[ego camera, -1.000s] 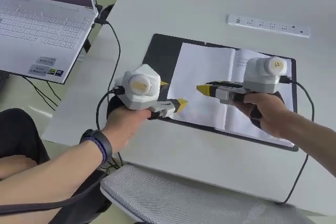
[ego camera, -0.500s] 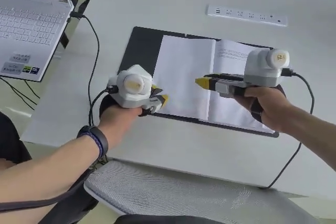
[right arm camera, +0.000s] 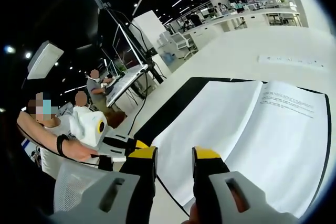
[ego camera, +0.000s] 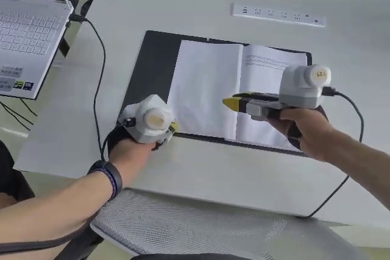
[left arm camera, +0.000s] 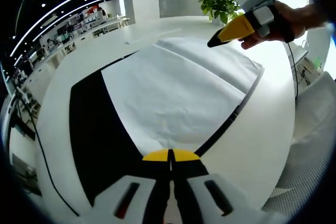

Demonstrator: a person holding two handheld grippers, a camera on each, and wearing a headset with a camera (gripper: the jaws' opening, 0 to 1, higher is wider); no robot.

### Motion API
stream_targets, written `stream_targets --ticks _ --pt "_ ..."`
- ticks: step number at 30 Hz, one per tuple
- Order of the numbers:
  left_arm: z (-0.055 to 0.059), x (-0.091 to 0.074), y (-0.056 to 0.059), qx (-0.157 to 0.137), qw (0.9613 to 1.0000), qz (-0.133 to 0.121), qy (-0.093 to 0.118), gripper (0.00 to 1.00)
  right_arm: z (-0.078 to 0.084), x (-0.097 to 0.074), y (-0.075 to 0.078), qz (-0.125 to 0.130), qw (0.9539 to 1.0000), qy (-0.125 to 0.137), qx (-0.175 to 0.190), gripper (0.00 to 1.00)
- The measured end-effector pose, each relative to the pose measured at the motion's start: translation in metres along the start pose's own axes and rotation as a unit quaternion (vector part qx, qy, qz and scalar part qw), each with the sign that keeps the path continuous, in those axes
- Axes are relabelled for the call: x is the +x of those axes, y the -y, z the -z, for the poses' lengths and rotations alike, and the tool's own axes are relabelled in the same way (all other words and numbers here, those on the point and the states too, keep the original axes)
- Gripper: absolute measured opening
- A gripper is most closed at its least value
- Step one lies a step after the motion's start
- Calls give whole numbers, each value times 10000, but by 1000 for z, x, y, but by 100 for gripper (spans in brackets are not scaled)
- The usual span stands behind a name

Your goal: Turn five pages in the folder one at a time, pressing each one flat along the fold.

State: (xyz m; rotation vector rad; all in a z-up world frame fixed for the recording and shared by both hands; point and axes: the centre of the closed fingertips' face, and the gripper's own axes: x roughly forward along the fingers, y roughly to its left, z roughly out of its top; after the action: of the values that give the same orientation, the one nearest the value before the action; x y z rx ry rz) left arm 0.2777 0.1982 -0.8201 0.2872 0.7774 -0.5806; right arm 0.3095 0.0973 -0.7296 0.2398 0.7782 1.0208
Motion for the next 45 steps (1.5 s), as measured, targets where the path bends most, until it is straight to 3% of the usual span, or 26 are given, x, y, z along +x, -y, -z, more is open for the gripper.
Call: stream_targets --ticks 9,22,26,33,36,45 --pt "-1 -1 -2 5 10000 -21 17 0 2 5 4 -43 10000 -60 7 24" --pt "1 -3 -1 -28 10000 31 -22 0 -11 14 29 11 10000 -54 62 19" --pt "1 -3 -1 -56 10000 42 -25 0 -14 19 43 72 9998 -35 183 15" --pt "1 -3 -1 43 10000 35 -75 0 -19 28 69 191 9975 217 646 5" --pt "1 -2 -1 -39 10000 43 -69 0 -20 33 75 201 9957 330 841 2" --pt "0 -1 -2 -30 10000 22 -81 0 -6 43 84 242 9949 269 946 0"
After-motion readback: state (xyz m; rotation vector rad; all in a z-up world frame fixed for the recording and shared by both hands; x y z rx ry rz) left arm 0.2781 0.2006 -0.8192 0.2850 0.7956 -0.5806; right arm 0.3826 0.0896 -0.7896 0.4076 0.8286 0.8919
